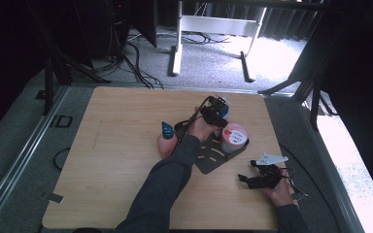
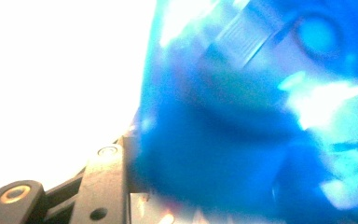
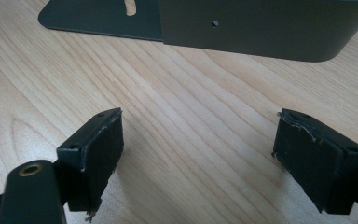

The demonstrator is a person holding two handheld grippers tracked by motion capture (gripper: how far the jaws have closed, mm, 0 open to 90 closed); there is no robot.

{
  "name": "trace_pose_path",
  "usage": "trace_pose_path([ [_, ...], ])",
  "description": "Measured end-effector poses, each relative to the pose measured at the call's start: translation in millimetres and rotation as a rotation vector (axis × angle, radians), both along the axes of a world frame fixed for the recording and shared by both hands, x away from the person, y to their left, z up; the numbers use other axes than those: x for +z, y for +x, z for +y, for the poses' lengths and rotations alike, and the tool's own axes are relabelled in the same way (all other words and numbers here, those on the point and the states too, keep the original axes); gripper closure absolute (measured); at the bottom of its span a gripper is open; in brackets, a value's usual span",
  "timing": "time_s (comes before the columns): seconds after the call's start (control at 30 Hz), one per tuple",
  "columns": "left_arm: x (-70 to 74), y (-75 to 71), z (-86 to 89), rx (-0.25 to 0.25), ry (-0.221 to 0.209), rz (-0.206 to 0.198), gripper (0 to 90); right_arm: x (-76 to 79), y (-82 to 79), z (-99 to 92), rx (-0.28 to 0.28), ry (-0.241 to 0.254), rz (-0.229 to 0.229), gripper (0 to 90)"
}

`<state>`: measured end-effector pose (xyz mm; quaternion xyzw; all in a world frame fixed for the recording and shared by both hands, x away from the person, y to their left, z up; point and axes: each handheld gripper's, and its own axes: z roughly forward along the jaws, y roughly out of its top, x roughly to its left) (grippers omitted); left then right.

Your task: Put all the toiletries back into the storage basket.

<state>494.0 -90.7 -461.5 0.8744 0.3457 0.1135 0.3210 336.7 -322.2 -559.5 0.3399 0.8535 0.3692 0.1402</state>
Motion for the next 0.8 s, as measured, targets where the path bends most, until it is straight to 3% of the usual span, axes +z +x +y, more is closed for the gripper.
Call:
trace_pose_path([
  [0.17,-4.9,-0.6,-3.3,0.007,0.019,0.000,52.3,0.0,-0.3,0.0,0.002,-0.001,-0.001,15.7],
  [0.5,-10.0,-0.4,0.3,0.024,-0.047,-0.004,54.5,0.1,-0.3,-0.2,0.002,0.000,0.001,15.7],
  [0.63,-11.4,1.1,2.0,0.023,-0.062,0.020,53.1,0.1,-0.3,-0.1,0.002,0.000,0.001,15.7],
  [0.8,-14.3,-0.6,1.6,0.016,-0.037,0.052,46.3,0.0,-0.2,-0.2,0.002,0.000,0.000,15.7],
])
